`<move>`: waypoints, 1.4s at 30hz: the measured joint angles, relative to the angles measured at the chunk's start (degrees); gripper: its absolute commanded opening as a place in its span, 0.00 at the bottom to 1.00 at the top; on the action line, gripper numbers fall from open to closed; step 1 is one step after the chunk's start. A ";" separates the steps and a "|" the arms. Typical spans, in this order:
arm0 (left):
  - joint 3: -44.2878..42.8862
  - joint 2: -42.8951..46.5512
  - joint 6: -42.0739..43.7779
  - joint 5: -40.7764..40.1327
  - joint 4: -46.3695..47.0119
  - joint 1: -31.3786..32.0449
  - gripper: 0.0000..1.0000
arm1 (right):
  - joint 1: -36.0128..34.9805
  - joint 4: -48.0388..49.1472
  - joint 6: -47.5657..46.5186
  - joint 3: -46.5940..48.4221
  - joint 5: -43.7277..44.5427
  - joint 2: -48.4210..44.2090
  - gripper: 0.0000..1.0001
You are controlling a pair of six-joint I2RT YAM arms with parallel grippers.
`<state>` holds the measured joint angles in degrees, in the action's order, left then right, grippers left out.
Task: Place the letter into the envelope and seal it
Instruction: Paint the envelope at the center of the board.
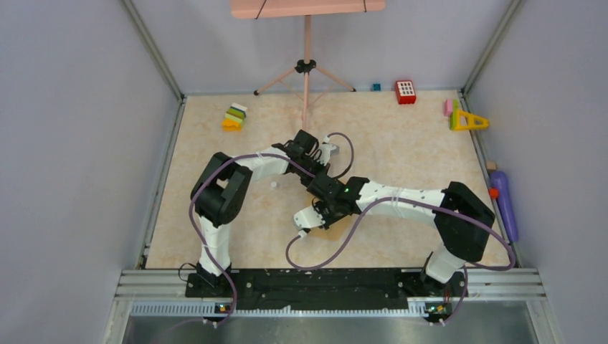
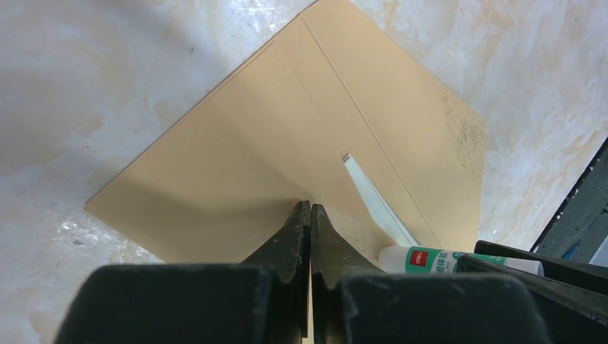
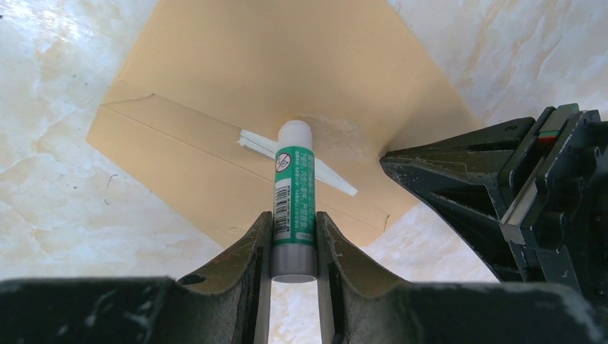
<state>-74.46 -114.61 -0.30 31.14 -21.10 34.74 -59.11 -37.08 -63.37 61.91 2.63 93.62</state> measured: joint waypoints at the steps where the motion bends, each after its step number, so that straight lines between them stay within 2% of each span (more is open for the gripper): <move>1: 0.00 0.09 0.04 -0.15 0.00 0.09 0.00 | 0.00 0.07 0.00 -0.04 0.37 0.00 0.00; 42: 0.63 0.66 0.50 -0.87 0.59 0.46 0.00 | 6.08 4.50 -1.77 0.09 6.43 2.95 0.00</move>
<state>-73.82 -113.95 0.21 30.26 -20.51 35.20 -53.04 -32.58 -65.14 62.00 9.06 96.57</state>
